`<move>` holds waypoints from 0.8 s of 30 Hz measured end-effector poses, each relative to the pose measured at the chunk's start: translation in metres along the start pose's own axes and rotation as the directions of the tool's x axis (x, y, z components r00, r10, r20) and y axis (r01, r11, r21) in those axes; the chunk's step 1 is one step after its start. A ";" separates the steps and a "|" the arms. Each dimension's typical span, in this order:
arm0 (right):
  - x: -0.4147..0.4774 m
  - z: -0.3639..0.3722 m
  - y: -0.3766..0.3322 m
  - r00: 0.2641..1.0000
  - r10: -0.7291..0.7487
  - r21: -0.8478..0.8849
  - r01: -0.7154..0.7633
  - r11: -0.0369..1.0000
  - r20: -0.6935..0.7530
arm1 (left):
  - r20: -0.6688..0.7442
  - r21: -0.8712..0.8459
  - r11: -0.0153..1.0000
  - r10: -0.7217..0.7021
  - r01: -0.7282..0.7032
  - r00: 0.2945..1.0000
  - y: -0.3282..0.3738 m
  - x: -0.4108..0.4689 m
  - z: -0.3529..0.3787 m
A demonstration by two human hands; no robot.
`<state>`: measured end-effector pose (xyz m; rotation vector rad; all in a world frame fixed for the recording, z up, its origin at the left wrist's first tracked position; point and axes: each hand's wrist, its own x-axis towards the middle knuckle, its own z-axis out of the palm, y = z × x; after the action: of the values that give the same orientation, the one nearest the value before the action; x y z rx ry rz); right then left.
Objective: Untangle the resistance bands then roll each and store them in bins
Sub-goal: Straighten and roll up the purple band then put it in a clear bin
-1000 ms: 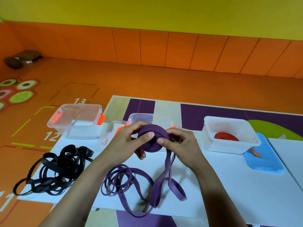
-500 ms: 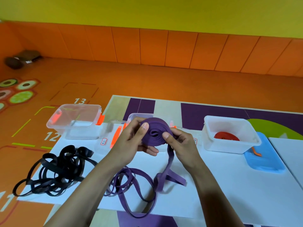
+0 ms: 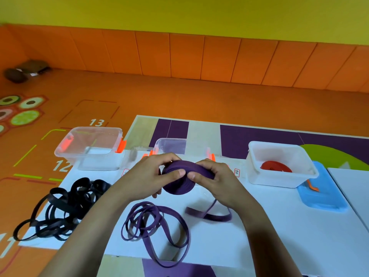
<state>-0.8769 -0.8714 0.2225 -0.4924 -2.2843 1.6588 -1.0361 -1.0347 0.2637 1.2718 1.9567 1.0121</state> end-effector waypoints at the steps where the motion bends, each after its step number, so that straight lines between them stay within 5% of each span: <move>1: 0.001 0.001 -0.001 1.000 -0.005 0.013 0.005 1.000 -0.006 | 0.020 -0.005 1.000 0.018 -0.017 1.000 0.001 0.001 0.000; 12: 0.004 -0.002 -0.005 0.983 -0.056 0.258 0.100 0.961 -0.174 | -0.156 -0.376 0.918 0.074 -0.128 0.985 -0.002 0.009 0.018; 24: 0.002 -0.024 0.002 0.990 -0.085 -0.081 0.076 0.994 -0.113 | -0.136 -0.212 0.970 0.089 -0.117 0.987 -0.002 0.010 0.008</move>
<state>-0.8689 -0.8491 0.2277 -0.4937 -2.2588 1.4699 -1.0344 -1.0242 0.2572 1.2214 1.8248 1.3497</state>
